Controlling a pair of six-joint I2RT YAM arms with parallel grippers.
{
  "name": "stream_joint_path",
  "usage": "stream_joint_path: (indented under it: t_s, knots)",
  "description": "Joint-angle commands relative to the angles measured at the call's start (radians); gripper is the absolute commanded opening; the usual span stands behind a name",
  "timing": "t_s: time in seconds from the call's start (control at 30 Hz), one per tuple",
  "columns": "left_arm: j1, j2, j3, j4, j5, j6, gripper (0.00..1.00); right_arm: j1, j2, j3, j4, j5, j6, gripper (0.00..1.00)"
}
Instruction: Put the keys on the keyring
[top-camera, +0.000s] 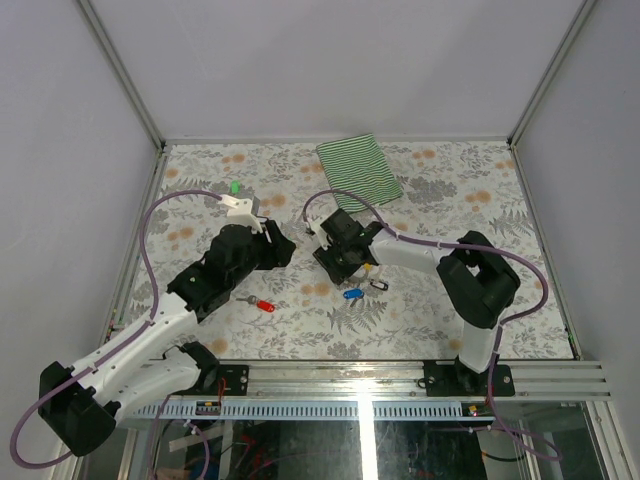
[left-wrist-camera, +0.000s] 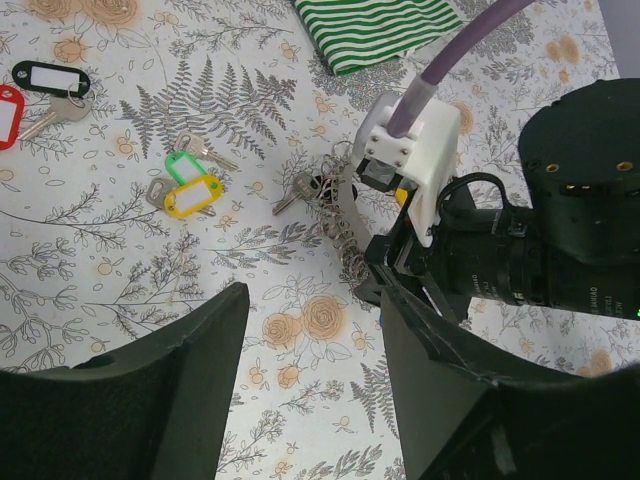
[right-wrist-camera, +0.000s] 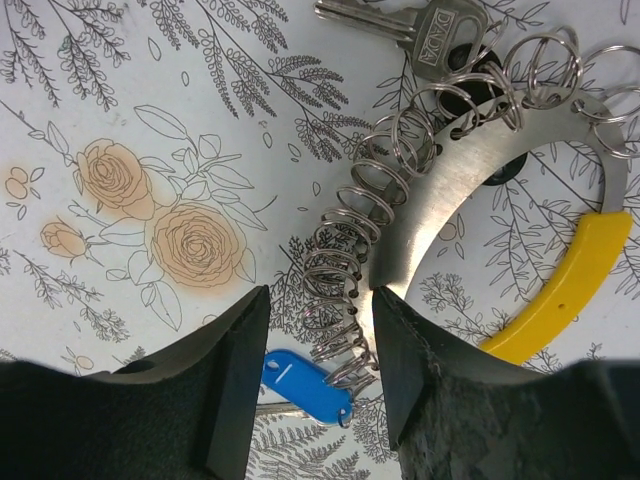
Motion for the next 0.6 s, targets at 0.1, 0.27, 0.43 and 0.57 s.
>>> stream_joint_path:
  t_s: [0.1, 0.27, 0.43, 0.57]
  knots:
    - [0.01, -0.011, -0.009, 0.012, -0.026, 0.003, 0.56, 0.029, 0.056, 0.065, -0.031, 0.098, 0.037, 0.5]
    - [0.012, -0.009, -0.009, 0.01, -0.027, 0.004, 0.56, 0.039, 0.07, 0.074, -0.037, 0.107, 0.042, 0.47]
    - [0.013, -0.007, -0.006, 0.012, -0.024, 0.005, 0.56, 0.043, 0.077, 0.079, -0.047, 0.132, 0.05, 0.33]
    - [0.014, -0.008, -0.004, 0.01, -0.025, 0.009, 0.56, 0.043, 0.067, 0.076, -0.048, 0.146, 0.066, 0.19]
